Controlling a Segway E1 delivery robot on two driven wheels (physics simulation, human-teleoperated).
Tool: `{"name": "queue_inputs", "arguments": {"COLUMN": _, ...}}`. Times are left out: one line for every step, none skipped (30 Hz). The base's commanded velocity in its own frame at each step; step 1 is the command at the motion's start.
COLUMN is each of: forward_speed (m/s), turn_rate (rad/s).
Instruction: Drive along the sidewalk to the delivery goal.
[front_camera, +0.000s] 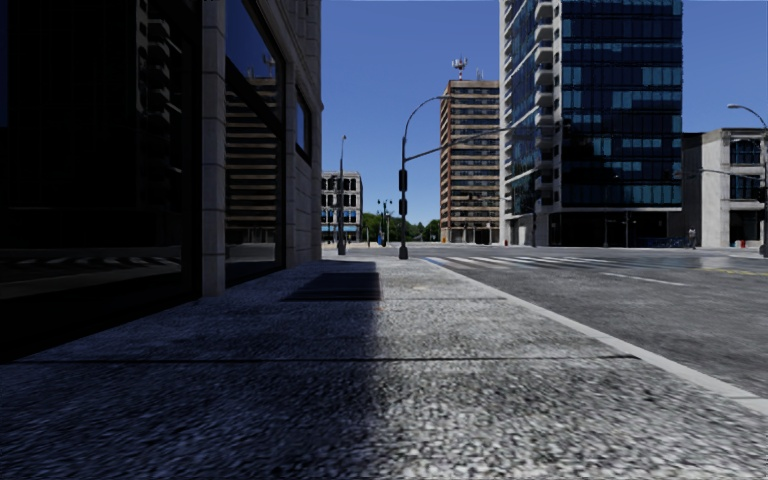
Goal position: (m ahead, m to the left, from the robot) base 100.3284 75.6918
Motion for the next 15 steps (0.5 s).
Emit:
{"name": "queue_inputs", "arguments": {"forward_speed": 2.0, "turn_rate": 0.0}}
{"name": "queue_inputs", "arguments": {"forward_speed": 2.0, "turn_rate": 0.0}}
{"name": "queue_inputs", "arguments": {"forward_speed": 2.0, "turn_rate": 0.0}}
{"name": "queue_inputs", "arguments": {"forward_speed": 2.0, "turn_rate": 0.0}}
{"name": "queue_inputs", "arguments": {"forward_speed": 2.0, "turn_rate": 0.0}}
{"name": "queue_inputs", "arguments": {"forward_speed": 2.0, "turn_rate": 0.0}}
{"name": "queue_inputs", "arguments": {"forward_speed": 2.0, "turn_rate": 0.0}}
{"name": "queue_inputs", "arguments": {"forward_speed": 2.0, "turn_rate": 0.0}}
{"name": "queue_inputs", "arguments": {"forward_speed": 2.0, "turn_rate": 0.0}}
{"name": "queue_inputs", "arguments": {"forward_speed": 2.0, "turn_rate": 0.0}}
{"name": "queue_inputs", "arguments": {"forward_speed": 2.0, "turn_rate": 0.0}}
{"name": "queue_inputs", "arguments": {"forward_speed": 2.0, "turn_rate": 0.0}}
{"name": "queue_inputs", "arguments": {"forward_speed": 2.0, "turn_rate": 0.0}}
{"name": "queue_inputs", "arguments": {"forward_speed": 2.0, "turn_rate": 0.0}}
{"name": "queue_inputs", "arguments": {"forward_speed": 2.0, "turn_rate": 0.0}}
